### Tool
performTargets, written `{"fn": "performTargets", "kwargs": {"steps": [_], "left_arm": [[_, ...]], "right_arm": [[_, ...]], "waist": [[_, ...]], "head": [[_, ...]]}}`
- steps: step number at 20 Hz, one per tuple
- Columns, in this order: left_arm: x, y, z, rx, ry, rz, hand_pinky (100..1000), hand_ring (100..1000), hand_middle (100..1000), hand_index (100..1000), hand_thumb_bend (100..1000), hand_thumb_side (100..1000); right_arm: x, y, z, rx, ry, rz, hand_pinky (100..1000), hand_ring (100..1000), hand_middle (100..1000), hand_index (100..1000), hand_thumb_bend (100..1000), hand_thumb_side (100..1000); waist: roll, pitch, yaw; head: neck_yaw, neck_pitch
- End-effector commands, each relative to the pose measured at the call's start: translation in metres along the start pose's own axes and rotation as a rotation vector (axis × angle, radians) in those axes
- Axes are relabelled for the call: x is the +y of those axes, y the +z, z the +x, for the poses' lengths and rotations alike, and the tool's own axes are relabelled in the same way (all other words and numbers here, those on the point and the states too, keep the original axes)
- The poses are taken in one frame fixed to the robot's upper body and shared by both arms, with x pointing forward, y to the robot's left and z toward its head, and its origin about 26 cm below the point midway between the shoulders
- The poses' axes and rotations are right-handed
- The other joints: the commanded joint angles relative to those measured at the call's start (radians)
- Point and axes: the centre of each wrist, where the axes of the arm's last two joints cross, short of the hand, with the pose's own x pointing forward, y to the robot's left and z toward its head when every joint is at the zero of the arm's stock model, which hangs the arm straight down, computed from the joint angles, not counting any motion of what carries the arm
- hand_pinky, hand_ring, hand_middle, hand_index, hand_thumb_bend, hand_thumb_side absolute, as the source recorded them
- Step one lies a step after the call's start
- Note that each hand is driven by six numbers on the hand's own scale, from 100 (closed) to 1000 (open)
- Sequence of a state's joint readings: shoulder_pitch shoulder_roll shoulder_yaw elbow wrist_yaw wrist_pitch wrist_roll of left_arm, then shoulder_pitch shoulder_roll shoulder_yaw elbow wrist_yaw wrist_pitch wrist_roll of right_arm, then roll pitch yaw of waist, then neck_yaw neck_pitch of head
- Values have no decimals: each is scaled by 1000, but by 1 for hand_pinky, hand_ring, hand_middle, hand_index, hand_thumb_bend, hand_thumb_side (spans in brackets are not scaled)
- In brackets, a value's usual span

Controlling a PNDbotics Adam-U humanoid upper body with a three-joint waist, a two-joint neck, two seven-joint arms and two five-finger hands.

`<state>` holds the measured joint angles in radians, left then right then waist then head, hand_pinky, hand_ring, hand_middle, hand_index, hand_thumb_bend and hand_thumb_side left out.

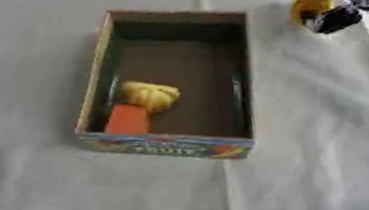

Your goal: Pick up objects on the table and place them in the box.

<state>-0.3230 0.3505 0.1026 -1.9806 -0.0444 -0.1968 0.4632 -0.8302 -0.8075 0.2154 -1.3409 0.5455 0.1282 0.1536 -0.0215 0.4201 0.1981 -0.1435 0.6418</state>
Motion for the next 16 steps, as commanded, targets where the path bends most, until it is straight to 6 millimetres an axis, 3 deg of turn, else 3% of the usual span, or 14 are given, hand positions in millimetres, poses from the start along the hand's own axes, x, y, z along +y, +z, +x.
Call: {"fn": "performTargets", "kwargs": {"steps": [1, 4, 9, 12, 16], "left_arm": [[3, -5, 6, -25, -5, -6, 763, 763, 746, 854, 113, 646], [4, -5, 6, -25, -7, -11, 763, 763, 747, 854, 116, 640], [2, -6, 7, -28, 0, -15, 764, 764, 748, 854, 127, 627], [3, -5, 6, -26, -3, -17, 764, 763, 748, 854, 129, 624], [6, -4, 5, -22, -16, -19, 764, 763, 747, 854, 127, 627]], "right_arm": [[-37, 2, 17, -105, 23, -132, 785, 588, 415, 423, 100, 100], [-45, -1, 55, -276, -8, -198, 776, 569, 418, 427, 100, 100], [-39, 0, 131, -594, -78, -160, 771, 560, 431, 443, 100, 100], [-27, 10, 173, -779, -91, -113, 767, 564, 433, 453, 100, 100], [-10, 31, 210, -931, -54, -54, 774, 583, 465, 486, 100, 100]], "waist": [[0, -36, -2], [-2, -50, -7], [3, -72, -2], [6, -82, -4], [0, -89, -10]], "head": [[-1, 7], [-4, 13], [-20, 22], [-20, 30], [-11, 38]]}}
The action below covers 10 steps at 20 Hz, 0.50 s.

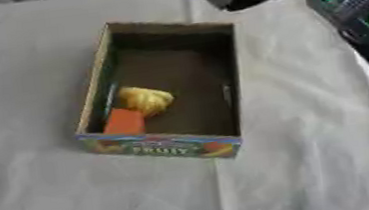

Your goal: Pick up objects on the table and place them in the box.

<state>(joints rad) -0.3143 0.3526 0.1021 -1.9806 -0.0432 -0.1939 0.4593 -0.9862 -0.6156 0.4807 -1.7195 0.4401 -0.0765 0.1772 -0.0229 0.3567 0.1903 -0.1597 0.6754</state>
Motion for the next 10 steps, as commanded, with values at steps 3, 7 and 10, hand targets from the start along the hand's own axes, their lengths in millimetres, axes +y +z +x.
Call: {"fn": "performTargets", "kwargs": {"steps": [3, 7, 10], "left_arm": [[4, -5, 6, -28, -7, -7, 765, 763, 747, 854, 130, 631], [3, -6, 6, -30, -4, -6, 765, 762, 747, 854, 129, 631], [4, -5, 6, -28, -6, -5, 765, 762, 747, 854, 128, 633]], "right_arm": [[9, -2, 42, -96, 37, 65, 772, 590, 482, 531, 100, 100], [24, 3, 41, -2, 30, 135, 768, 595, 491, 545, 100, 100], [36, 3, 37, 73, 39, 167, 771, 603, 499, 556, 100, 100]], "waist": [[-3, -26, -2], [-3, -21, 3], [-3, -18, 4]], "head": [[8, 6], [6, 1], [6, -1]]}}
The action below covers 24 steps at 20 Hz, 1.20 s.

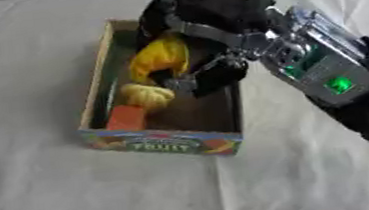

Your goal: Pick up objects on the table and place them in the box.

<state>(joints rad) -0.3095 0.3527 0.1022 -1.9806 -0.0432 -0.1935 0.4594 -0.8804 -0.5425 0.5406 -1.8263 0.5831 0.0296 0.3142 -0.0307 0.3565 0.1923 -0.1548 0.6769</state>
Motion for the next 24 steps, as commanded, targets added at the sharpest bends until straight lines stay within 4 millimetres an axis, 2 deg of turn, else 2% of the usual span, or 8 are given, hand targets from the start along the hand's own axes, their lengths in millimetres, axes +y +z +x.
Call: {"fn": "performTargets", "kwargs": {"steps": [1, 4, 6, 7, 10, 11, 12, 24], "left_arm": [[3, -6, 7, -32, -3, -5, 765, 762, 747, 854, 127, 634], [3, -6, 6, -30, -4, -6, 765, 762, 746, 854, 128, 634], [3, -6, 6, -28, -3, -5, 765, 762, 746, 854, 127, 635], [3, -6, 6, -27, -4, -5, 765, 761, 746, 854, 127, 634], [4, -5, 6, -26, -5, -5, 765, 761, 746, 855, 127, 634], [4, -5, 6, -25, -6, -6, 765, 761, 746, 855, 127, 634], [4, -5, 6, -25, -6, -6, 766, 761, 746, 855, 128, 634], [4, -6, 6, -25, -6, -7, 767, 761, 746, 855, 130, 631]], "right_arm": [[2, -2, 0, 60, 36, 11, 772, 607, 502, 561, 100, 100], [12, -2, -2, 98, 64, 41, 781, 633, 530, 601, 100, 100], [17, -3, -3, 110, 86, 64, 807, 741, 649, 733, 123, 100], [18, -3, -4, 112, 99, 79, 855, 849, 772, 853, 231, 118], [16, -1, -3, 95, 152, 94, 932, 970, 878, 923, 223, 447], [15, 0, -3, 90, 169, 89, 935, 974, 891, 932, 100, 561], [13, 1, -2, 86, 184, 79, 936, 976, 890, 934, 144, 549], [-27, 15, -2, 67, 163, -43, 926, 962, 885, 947, 100, 642]], "waist": [[5, -17, 2], [6, -16, 2], [6, -16, 2], [7, -17, 2], [8, -17, 2], [8, -17, 2], [8, -18, 1], [13, -23, -5]], "head": [[1, -3], [1, -6], [1, -6], [1, -7], [1, -5], [2, -5], [2, -4], [13, 2]]}}
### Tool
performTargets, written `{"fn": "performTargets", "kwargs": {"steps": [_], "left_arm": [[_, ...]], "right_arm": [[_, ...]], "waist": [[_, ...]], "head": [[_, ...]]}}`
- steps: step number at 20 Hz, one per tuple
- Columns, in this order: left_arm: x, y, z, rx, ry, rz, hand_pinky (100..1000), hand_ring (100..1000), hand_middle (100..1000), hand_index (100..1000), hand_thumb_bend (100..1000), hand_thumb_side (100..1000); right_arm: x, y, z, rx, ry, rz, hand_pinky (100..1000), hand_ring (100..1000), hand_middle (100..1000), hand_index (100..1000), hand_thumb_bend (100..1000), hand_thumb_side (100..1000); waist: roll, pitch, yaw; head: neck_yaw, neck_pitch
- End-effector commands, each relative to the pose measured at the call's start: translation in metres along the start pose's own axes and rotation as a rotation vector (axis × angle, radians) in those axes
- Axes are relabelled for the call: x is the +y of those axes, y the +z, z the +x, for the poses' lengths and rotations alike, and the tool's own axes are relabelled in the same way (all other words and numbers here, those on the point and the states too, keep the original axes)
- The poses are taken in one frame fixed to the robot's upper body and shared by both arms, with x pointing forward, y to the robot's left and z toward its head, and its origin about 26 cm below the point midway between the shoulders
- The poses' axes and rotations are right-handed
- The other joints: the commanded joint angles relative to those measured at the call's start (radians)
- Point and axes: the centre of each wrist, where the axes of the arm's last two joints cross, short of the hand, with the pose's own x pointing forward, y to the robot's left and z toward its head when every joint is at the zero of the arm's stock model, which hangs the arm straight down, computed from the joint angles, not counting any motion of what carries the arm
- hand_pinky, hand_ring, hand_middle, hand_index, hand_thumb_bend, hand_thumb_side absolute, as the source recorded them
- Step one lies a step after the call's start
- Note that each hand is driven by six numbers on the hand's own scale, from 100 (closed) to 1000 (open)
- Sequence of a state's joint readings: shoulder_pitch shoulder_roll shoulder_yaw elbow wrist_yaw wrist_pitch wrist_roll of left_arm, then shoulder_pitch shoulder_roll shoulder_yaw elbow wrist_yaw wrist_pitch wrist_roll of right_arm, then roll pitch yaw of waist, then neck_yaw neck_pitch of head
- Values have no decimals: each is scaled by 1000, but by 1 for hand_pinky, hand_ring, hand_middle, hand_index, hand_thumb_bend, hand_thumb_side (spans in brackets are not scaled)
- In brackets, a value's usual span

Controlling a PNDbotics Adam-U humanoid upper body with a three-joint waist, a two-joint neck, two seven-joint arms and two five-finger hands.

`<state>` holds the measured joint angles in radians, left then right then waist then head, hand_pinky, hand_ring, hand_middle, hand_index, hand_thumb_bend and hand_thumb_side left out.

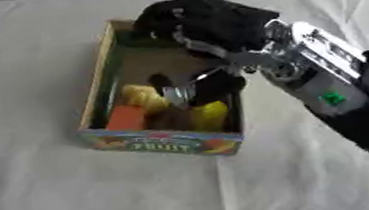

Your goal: Pick up objects on the table and place them in the box.

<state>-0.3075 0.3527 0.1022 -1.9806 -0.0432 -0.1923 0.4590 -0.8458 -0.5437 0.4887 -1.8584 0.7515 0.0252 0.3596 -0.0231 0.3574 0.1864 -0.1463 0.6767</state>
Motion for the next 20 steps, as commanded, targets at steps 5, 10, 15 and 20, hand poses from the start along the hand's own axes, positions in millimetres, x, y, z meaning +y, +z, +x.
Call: {"fn": "performTargets", "kwargs": {"steps": [5, 10, 15, 20], "left_arm": [[4, -7, 7, -30, -6, -7, 767, 761, 746, 855, 132, 629], [4, -6, 6, -26, -7, -7, 767, 760, 745, 855, 131, 631], [4, -6, 6, -23, -10, -2, 766, 759, 745, 854, 128, 632], [6, -6, 6, -26, -19, 3, 766, 759, 745, 854, 129, 629]], "right_arm": [[-44, 10, -12, 11, -39, -132, 908, 939, 870, 946, 100, 610], [-66, 16, -18, 8, -76, -193, 895, 923, 858, 940, 100, 530], [-81, 28, -23, 54, -152, -293, 856, 861, 778, 911, 100, 319], [-97, 48, -31, 113, -207, -425, 839, 839, 760, 860, 100, 358]], "waist": [[7, -26, 0], [7, -25, -3], [9, -23, -5], [10, -21, -10]], "head": [[9, 6], [10, 5], [9, 3], [17, 4]]}}
